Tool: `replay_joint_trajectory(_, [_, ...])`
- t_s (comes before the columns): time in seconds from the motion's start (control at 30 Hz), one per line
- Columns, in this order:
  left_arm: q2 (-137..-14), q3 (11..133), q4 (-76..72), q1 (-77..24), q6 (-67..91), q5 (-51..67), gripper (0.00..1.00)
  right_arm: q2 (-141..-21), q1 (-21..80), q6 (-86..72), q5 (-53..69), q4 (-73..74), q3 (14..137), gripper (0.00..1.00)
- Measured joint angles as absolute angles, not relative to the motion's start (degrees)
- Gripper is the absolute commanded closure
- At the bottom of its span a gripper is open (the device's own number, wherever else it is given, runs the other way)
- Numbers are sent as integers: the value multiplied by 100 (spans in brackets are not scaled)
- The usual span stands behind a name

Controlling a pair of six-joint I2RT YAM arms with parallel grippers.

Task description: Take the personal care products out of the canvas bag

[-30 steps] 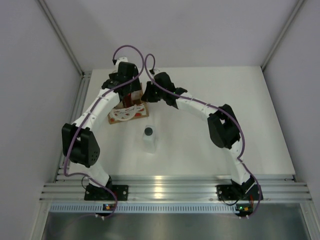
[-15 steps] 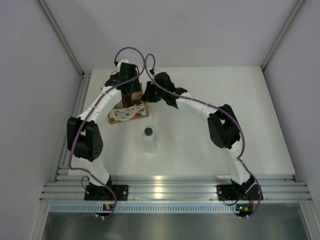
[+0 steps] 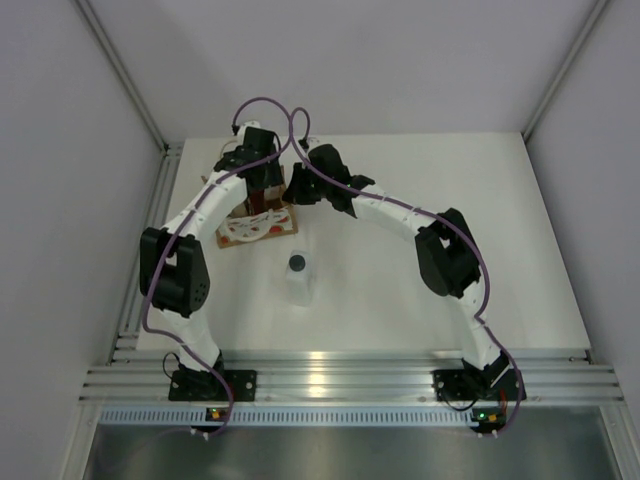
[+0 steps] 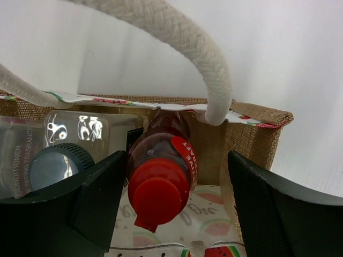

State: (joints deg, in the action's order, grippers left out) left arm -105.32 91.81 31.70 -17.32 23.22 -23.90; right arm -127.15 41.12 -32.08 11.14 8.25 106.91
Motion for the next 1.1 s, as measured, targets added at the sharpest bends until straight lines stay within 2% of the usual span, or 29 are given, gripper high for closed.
replay_joint_trajectory(0.23, [-10604, 9181, 3170, -1732, 2324, -2392, 21, -12715, 4112, -3201, 1118, 825, 10691, 100])
replay_joint_trajectory(0.37, [-10654, 9181, 3170, -1723, 2335, -2414, 27, -12715, 4112, -3194, 1120, 825, 10691, 100])
replay_joint_trajectory(0.67, [-10744, 9181, 3173, -1691, 2390, -2405, 29, -12715, 4108, -3192, 1127, 825, 10691, 100])
replay_joint_trajectory(0.73, [-10759, 9181, 3173, -1688, 2388, -2408, 34, -12715, 4108, -3192, 1127, 825, 10691, 100])
replay_joint_trajectory(0.8, [-10772, 9181, 3173, -1688, 2392, -2401, 35, -12715, 4108, -3192, 1129, 823, 10691, 100])
replay_joint_trajectory(0.97, [-10827, 9183, 3164, -1669, 2394, -2418, 52, -12715, 4108, -3192, 1131, 825, 10691, 100])
replay_joint_trajectory(1.03, [-10829, 9183, 3164, -1662, 2397, -2412, 56, -12715, 4108, -3192, 1133, 825, 10694, 100])
replay_joint_trajectory(1.07, [-10829, 9183, 3164, -1662, 2392, -2408, 66, -12715, 4108, -3192, 1133, 825, 10691, 100])
replay_joint_trajectory(1.1, [-10829, 9183, 3164, -1662, 2392, -2405, 72, -12715, 4108, -3192, 1133, 825, 10691, 100])
